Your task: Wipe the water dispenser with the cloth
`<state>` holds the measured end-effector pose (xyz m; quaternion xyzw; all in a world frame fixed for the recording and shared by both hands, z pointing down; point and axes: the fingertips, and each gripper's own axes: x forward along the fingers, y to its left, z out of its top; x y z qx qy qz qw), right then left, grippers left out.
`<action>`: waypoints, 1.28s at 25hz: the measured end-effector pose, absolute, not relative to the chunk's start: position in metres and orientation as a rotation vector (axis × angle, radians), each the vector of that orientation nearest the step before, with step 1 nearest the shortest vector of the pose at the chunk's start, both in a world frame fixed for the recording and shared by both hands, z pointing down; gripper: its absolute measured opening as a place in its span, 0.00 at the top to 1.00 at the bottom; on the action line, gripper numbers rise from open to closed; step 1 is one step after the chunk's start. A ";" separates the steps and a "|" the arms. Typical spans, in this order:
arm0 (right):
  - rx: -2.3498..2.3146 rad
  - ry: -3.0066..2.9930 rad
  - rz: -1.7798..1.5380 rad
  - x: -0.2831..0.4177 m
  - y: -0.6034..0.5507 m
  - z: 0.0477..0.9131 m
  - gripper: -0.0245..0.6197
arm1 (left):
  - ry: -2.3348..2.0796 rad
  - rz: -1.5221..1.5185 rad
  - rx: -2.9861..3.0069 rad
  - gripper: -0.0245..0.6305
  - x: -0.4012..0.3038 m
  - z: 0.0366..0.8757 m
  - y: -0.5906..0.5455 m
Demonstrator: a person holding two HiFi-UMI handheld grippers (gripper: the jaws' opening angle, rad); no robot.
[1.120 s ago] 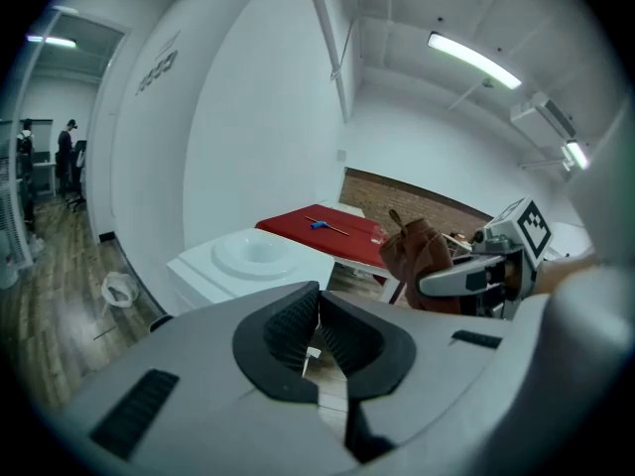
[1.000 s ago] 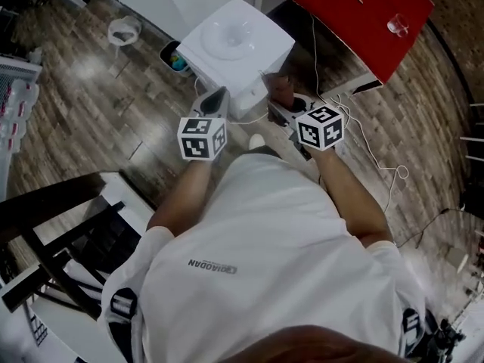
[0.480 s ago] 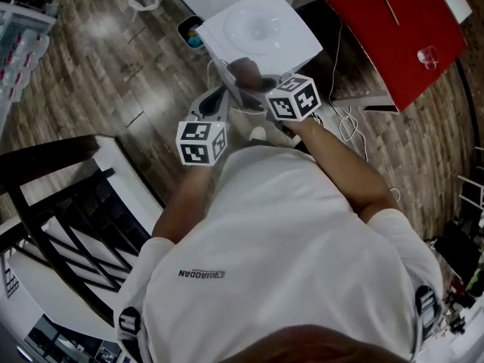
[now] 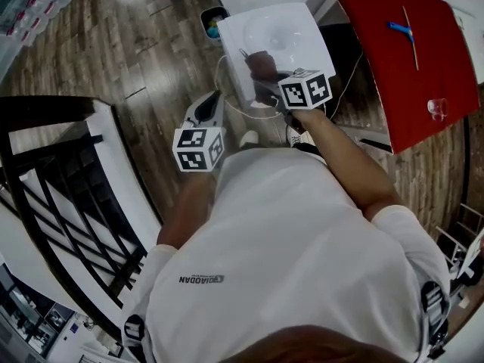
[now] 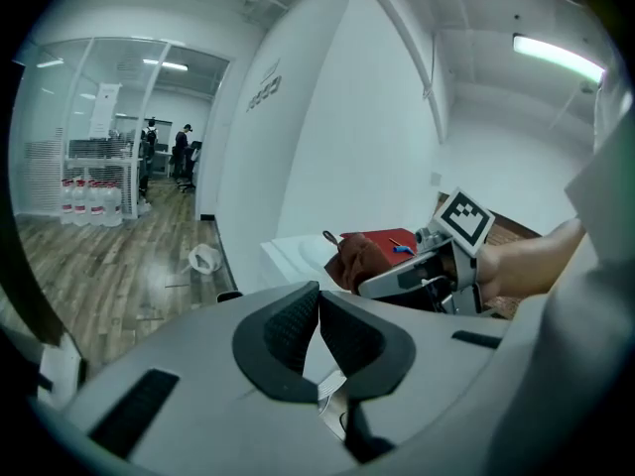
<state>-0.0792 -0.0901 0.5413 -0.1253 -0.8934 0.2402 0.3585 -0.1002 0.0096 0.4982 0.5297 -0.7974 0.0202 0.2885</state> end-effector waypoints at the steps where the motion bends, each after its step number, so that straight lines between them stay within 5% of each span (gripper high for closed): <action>1: -0.330 -2.290 0.637 -0.076 -0.096 0.543 0.85 | -2.142 0.047 1.399 0.96 -0.098 0.496 0.006; 32: -0.415 -2.239 0.840 0.014 -0.284 0.546 0.85 | -2.303 -0.053 1.060 0.96 -0.008 0.475 -0.104</action>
